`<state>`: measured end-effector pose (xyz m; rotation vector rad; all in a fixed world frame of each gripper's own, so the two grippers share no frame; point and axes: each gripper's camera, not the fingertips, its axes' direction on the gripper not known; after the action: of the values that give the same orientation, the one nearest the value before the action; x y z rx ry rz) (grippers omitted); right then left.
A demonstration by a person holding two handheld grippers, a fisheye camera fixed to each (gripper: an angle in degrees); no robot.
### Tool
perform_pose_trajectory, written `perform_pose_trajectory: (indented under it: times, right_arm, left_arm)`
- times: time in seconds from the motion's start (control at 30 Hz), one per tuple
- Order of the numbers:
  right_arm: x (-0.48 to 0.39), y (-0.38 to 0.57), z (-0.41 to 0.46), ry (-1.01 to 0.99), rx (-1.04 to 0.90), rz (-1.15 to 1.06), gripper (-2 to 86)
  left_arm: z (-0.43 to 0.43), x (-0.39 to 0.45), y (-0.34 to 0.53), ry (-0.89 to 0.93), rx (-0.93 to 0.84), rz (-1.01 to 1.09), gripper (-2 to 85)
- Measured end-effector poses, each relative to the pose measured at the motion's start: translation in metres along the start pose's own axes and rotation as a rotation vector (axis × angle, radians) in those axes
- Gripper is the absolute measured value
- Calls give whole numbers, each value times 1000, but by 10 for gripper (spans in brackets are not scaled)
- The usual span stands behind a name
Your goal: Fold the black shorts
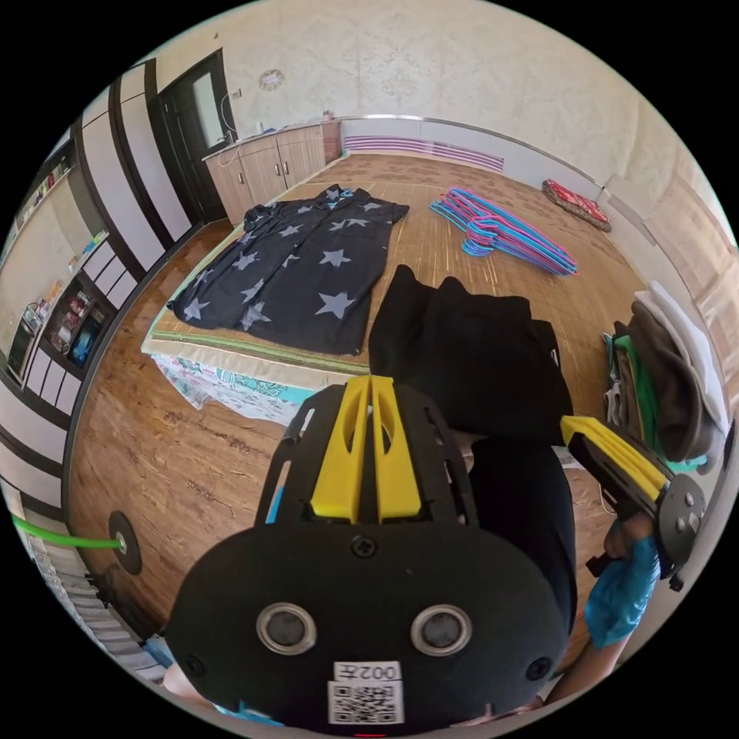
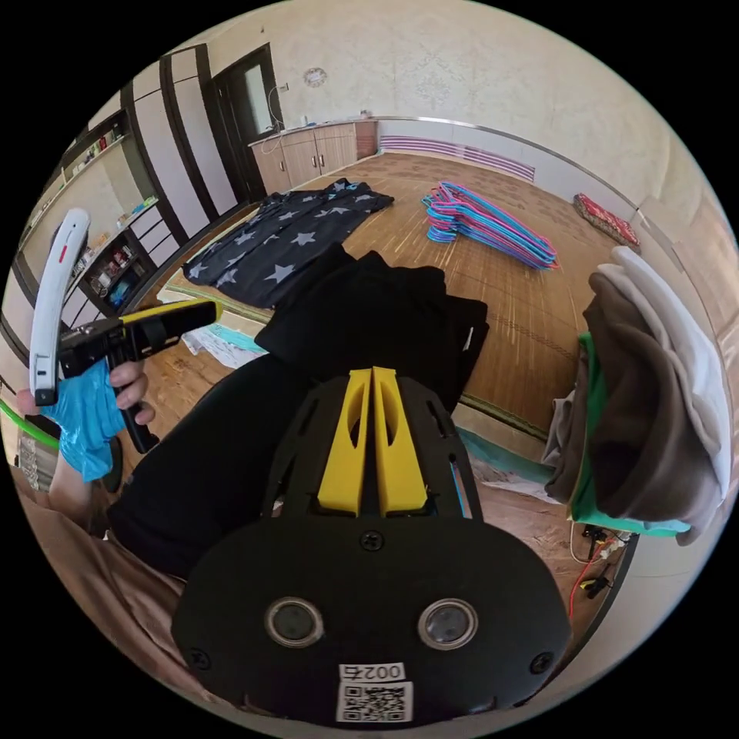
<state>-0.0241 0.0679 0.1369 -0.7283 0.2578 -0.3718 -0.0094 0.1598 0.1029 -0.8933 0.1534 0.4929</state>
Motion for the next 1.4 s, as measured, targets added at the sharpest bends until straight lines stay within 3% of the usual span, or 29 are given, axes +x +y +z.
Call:
perform_pose_trajectory:
  times: [0.13,0.5,1.03,1.23,1.4]
  right_arm:
    - [6,3,12,110,-8,-47,49]
    - [31,-3,51,54,-79,-12,111]
    - [36,-11,72,52,-84,-50,38]
    - [33,-15,75,86,-78,-32,2]
    - [35,-17,80,49,-79,-44,25]
  left_arm:
    - [8,3,-10,2,-1,65,-10]
    - [48,-20,-32,1,26,205,-10]
    - [65,-38,-52,305,-40,522,-4]
    - [74,-37,-63,285,-91,557,64]
    - [86,-35,-72,264,-118,570,62]
